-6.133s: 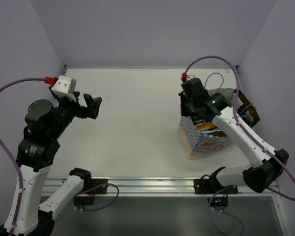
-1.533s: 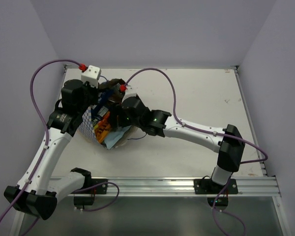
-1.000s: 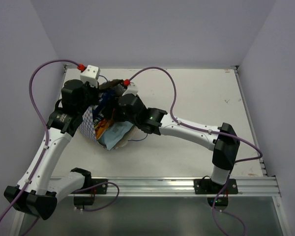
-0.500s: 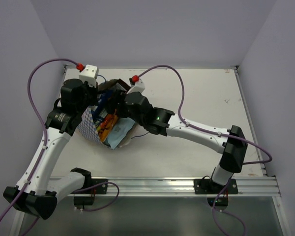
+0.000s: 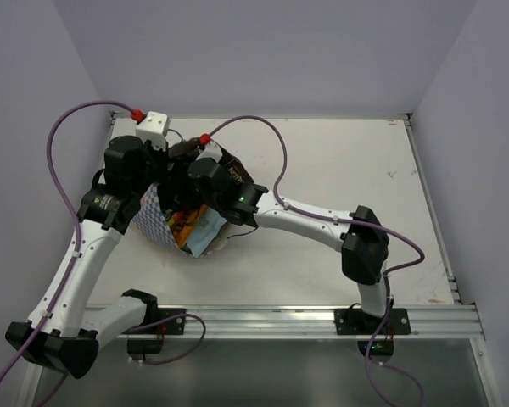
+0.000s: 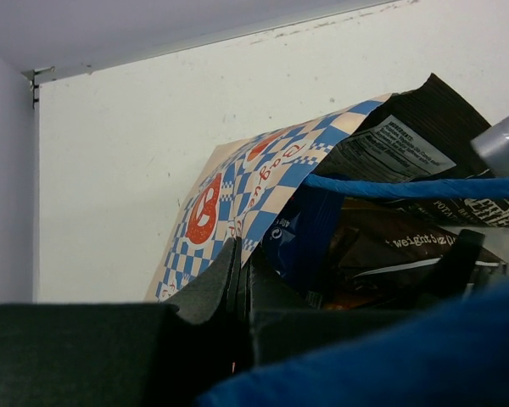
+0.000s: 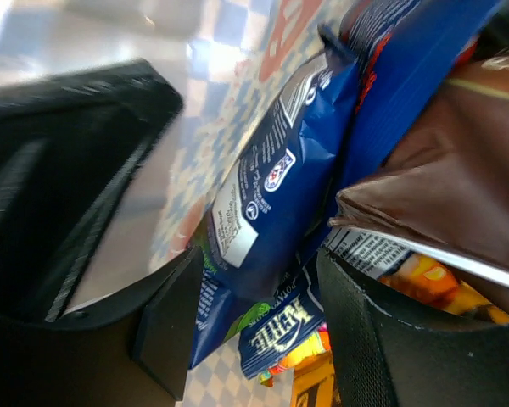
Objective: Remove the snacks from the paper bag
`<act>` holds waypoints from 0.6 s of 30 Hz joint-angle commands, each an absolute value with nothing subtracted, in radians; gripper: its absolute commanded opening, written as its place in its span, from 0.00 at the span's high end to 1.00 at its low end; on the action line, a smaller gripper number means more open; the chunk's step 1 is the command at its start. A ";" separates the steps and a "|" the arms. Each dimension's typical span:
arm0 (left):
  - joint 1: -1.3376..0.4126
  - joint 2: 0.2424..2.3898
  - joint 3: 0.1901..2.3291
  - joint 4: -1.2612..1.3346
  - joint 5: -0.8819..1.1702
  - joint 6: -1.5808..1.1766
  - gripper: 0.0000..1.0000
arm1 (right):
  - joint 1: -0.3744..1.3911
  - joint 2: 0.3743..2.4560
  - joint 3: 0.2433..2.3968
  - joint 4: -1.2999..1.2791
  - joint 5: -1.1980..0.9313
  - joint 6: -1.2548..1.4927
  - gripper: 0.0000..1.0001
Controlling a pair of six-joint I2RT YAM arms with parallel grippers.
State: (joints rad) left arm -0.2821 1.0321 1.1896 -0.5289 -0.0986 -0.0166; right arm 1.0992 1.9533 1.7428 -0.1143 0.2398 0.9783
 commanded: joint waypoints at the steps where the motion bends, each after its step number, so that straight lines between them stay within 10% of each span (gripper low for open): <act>1: -0.288 1.019 1.252 -0.488 -0.055 -0.051 1.00 | 1.098 1.976 1.799 -0.092 0.196 1.000 0.41; 18: -0.288 1.012 1.246 -0.489 -0.080 -0.038 1.00 | 1.098 1.915 1.718 -0.054 0.202 1.008 0.48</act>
